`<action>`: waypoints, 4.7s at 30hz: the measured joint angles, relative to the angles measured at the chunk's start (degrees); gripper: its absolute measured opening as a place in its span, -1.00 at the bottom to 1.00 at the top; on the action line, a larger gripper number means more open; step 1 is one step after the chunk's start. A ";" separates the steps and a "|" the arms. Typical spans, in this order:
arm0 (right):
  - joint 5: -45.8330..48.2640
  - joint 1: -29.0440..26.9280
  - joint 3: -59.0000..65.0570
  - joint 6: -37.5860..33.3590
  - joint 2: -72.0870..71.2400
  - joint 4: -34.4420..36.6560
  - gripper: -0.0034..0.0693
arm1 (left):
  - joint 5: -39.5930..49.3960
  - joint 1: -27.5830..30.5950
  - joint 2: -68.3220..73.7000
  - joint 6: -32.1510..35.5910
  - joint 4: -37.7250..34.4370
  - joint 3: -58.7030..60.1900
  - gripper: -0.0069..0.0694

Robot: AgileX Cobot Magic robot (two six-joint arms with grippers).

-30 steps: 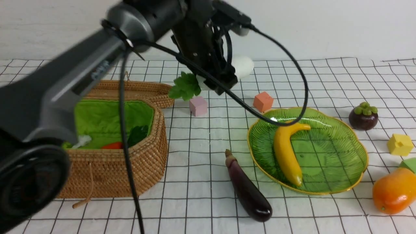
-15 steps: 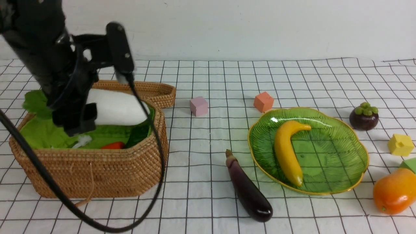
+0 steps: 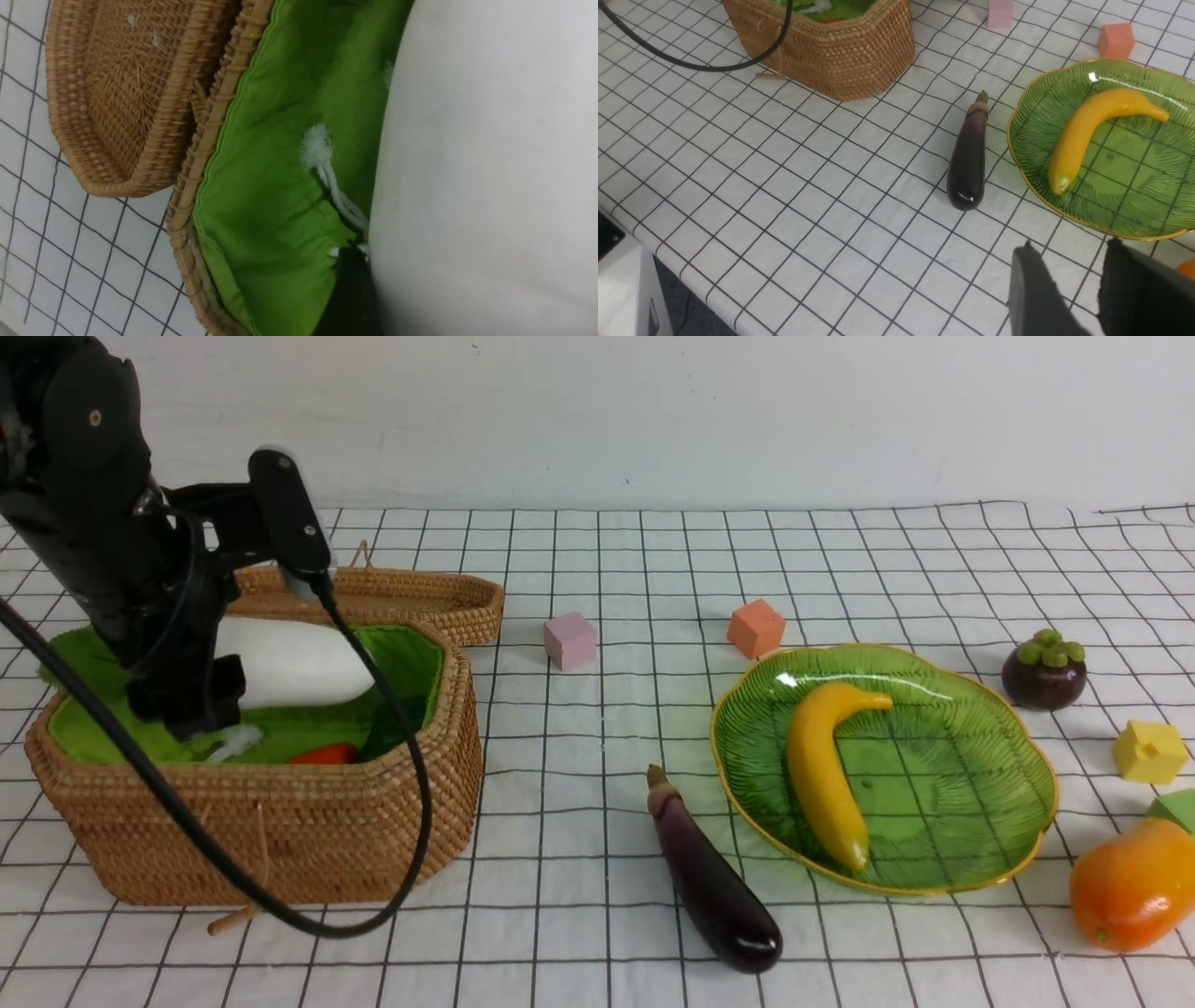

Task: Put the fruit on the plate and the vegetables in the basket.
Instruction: Take a daikon with your left arm and place it on the basket on the left, then use the left arm to grab an eggplant and put it into the left basket, then use the right arm to grab a mango and put it into the right plate

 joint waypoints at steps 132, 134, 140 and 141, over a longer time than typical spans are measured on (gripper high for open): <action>-9.62 -48.18 1.94 7.62 46.49 6.88 -0.07 | -21.08 -34.45 -52.84 -54.97 -7.66 38.73 -0.85; -10.77 -49.58 2.39 7.88 47.94 8.01 0.03 | -22.34 -34.45 -54.33 -54.74 -7.51 40.28 -0.85; -17.03 -51.14 2.84 12.32 57.32 8.66 0.86 | -24.17 -34.45 -55.83 -53.32 -6.58 42.37 -0.85; -17.93 -51.14 2.84 12.53 58.79 8.78 0.91 | -24.17 -34.45 -55.83 -53.06 -6.43 42.37 -0.85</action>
